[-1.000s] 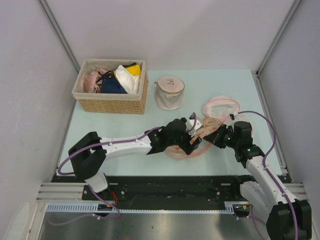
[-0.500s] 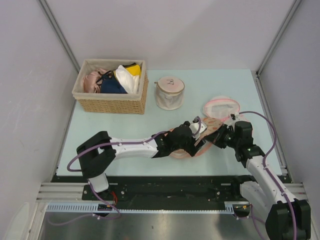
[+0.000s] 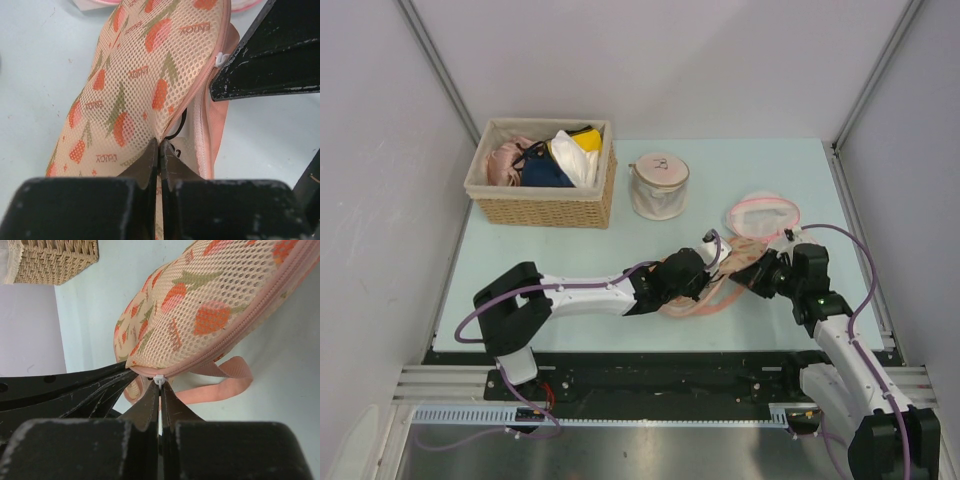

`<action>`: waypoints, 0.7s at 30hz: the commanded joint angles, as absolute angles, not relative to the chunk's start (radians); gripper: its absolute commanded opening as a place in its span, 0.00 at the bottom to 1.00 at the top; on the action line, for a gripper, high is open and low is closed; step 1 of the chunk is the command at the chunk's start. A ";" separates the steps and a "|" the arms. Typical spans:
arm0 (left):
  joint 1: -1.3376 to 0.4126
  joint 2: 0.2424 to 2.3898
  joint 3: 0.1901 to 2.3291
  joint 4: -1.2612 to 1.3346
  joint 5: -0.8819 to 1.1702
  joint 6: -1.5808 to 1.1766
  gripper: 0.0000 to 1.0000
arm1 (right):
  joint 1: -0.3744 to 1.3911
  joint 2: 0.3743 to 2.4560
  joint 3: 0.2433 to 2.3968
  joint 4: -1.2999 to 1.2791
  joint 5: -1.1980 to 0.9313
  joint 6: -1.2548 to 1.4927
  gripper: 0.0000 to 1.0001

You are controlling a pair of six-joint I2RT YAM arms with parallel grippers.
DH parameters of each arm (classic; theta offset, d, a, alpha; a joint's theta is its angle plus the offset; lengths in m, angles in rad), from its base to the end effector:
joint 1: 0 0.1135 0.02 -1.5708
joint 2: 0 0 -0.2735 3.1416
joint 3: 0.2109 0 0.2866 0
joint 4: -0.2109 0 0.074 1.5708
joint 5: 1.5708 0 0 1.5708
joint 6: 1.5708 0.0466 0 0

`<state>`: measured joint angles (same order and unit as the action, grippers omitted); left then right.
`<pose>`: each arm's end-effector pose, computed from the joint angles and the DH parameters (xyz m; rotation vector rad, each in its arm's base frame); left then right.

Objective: Unzip the laundry bag and remove the bra

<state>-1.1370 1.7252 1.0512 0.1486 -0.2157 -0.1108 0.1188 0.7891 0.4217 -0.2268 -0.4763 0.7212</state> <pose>0.1864 -0.3786 0.1958 0.9268 1.9146 -0.5280 0.2021 0.0456 0.1983 0.3893 2.2280 0.9831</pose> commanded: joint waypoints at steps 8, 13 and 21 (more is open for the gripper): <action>-1.140 1.600 1.029 0.146 -0.175 -0.083 0.00 | 0.052 0.773 0.434 -0.229 -0.512 0.686 0.00; -1.140 1.614 1.080 0.091 -0.074 -0.086 0.62 | 0.043 0.795 0.434 -0.192 -0.545 0.693 0.00; -1.161 1.658 1.095 0.135 -0.093 -0.101 1.00 | 0.040 0.790 0.437 -0.189 -0.548 0.706 0.00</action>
<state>-1.1416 1.6432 1.0458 0.1047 -0.0952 -0.1055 0.0441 0.8001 0.4217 -0.2310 -0.5285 0.7036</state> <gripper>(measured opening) 0.994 0.010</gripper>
